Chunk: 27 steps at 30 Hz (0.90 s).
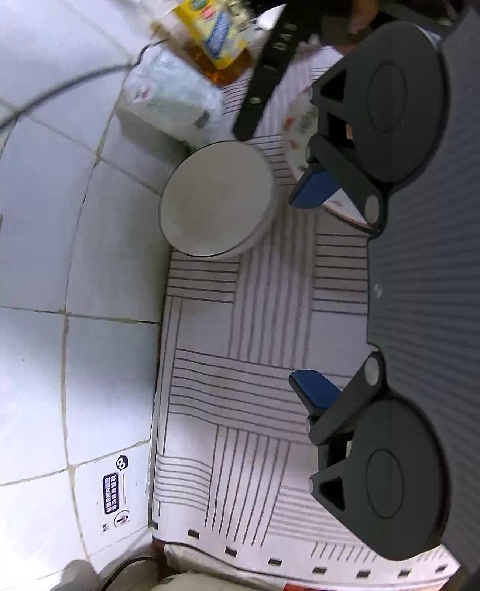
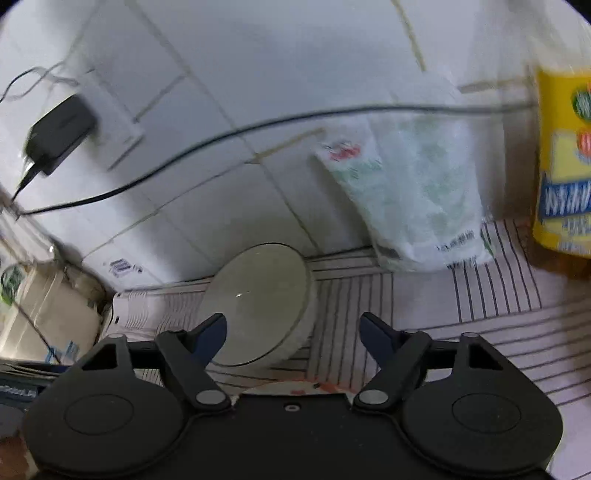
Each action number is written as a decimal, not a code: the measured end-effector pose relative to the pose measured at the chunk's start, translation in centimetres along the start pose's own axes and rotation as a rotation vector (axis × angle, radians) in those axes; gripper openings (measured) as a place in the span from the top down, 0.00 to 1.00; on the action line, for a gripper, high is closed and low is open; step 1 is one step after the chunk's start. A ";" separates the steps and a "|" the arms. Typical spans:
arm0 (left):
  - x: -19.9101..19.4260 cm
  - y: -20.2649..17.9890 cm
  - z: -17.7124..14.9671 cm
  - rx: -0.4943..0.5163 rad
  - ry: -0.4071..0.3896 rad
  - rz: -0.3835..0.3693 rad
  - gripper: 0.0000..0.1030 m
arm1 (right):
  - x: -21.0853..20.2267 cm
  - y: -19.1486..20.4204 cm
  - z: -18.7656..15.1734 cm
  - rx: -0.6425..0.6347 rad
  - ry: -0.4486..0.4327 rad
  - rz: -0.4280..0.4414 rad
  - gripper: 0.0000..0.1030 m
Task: Organize plates and bowls
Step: 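Grasp the rim of the second white bowl with both grippers, then carry the second bowl over the first bowl, lower it in, release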
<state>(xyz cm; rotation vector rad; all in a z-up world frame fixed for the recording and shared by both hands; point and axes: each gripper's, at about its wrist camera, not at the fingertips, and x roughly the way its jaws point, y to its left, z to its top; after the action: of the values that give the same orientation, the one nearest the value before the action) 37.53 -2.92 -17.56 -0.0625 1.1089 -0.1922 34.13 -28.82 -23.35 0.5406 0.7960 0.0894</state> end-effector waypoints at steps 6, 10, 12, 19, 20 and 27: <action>3.2 -0.1 1.4 -0.064 -0.024 -0.052 0.16 | 2.5 -1.2 1.1 0.077 0.058 0.007 0.43; 5.1 -0.3 2.0 -0.092 -0.012 -0.056 0.35 | 4.1 -1.7 1.8 0.124 0.084 0.020 0.52; 5.9 -0.7 2.2 -0.090 0.009 -0.052 0.43 | 4.6 -1.5 2.0 0.123 0.092 0.010 0.63; 6.7 -2.3 2.4 -0.025 0.043 -0.099 0.69 | 5.7 -0.8 1.8 0.079 0.070 -0.008 0.88; 6.8 -2.2 2.5 -0.056 0.055 -0.120 0.71 | 5.7 -0.7 1.8 0.072 0.070 -0.015 0.88; 6.6 -3.3 2.1 -0.115 0.070 -0.126 0.82 | 6.3 0.1 1.4 -0.036 0.095 -0.041 0.88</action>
<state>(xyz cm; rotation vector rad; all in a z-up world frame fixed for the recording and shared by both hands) 41.88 -7.47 -21.95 -0.2301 1.1862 -0.2444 39.58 -27.57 -26.65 0.4882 0.8961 0.0921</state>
